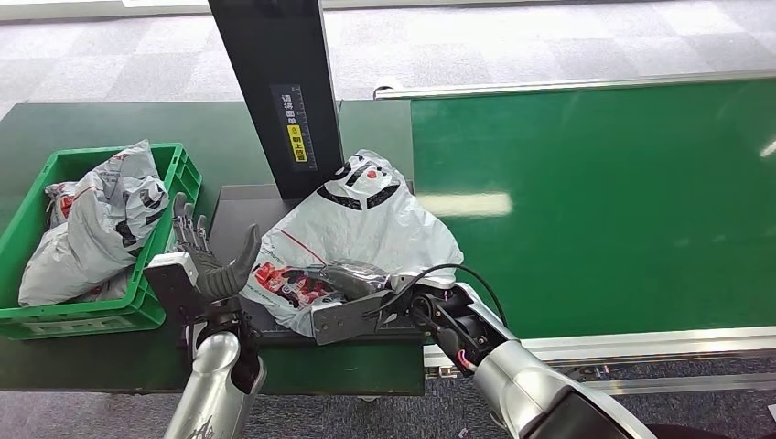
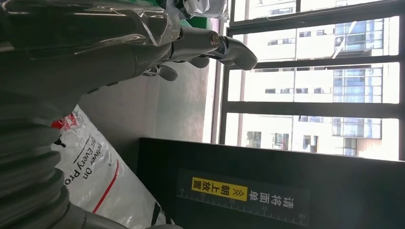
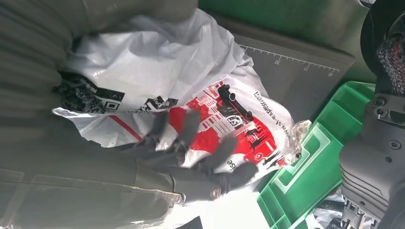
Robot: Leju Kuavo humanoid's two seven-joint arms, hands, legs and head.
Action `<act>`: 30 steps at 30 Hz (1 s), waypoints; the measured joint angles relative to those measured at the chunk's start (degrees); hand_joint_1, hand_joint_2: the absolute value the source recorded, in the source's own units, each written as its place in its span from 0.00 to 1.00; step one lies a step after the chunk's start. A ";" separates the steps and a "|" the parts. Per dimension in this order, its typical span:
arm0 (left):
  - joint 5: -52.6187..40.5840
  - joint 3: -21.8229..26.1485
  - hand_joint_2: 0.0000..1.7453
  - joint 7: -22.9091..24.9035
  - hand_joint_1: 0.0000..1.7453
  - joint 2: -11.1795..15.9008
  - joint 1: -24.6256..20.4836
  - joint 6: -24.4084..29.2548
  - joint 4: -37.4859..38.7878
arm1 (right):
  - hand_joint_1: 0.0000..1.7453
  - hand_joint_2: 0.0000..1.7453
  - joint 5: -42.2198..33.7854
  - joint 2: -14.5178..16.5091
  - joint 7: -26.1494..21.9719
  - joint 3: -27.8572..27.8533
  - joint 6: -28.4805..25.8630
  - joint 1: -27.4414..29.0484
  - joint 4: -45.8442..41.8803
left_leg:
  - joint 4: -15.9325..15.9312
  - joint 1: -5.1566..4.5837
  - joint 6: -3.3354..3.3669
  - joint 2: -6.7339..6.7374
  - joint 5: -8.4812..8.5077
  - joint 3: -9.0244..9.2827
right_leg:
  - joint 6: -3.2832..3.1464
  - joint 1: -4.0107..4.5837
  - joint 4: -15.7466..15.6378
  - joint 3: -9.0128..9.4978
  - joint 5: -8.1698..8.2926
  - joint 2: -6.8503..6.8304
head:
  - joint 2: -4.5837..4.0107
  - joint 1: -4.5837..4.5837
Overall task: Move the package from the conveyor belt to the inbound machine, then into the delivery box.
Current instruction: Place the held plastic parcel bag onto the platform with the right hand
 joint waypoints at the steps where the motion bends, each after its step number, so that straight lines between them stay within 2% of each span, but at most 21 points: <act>1: 0.00 0.01 1.00 -0.02 0.00 0.00 0.00 -0.02 0.00 | 0.00 1.00 -0.01 0.02 -0.03 -0.02 0.00 0.00 0.00 | 0.00 0.00 0.00 0.00 0.00 0.00 | 0.00 0.00 0.00 0.00 0.00 0.00 | 0.01 0.00; 11: -0.29 0.27 1.00 -0.16 0.00 0.00 -0.01 -0.31 0.00 | 0.00 1.00 -0.60 0.65 -1.91 -0.19 1.09 -0.14 -0.02 | 0.00 0.00 0.00 0.00 0.00 0.00 | 0.00 0.00 0.00 0.00 0.00 0.00 | 0.01 0.00; 16: -0.57 0.46 1.00 -0.27 0.00 0.00 0.04 -0.31 -0.04 | 0.00 1.00 -3.16 0.89 -4.34 -1.20 1.37 0.10 -1.37 | 0.00 0.00 0.00 0.00 0.00 0.00 | 0.00 0.00 0.00 0.00 0.00 0.00 | 0.01 0.01; 24: -0.87 1.05 1.00 -0.58 0.00 0.00 1.96 -0.43 -1.97 | 0.00 1.00 -9.37 0.80 -3.07 -8.96 -4.80 2.64 -10.64 | 0.00 0.00 0.00 0.00 0.00 -0.01 | 0.00 0.00 0.00 -0.03 -0.01 0.00 | 0.01 0.00; 30: -0.89 1.15 1.00 -0.61 0.00 -0.02 2.19 -0.69 -2.40 | 0.00 1.00 -13.95 0.50 -2.83 -14.65 -3.27 4.99 -16.78 | 0.00 0.00 0.00 0.00 0.00 -0.01 | 0.00 0.00 0.00 -0.02 0.00 0.00 | 0.01 0.01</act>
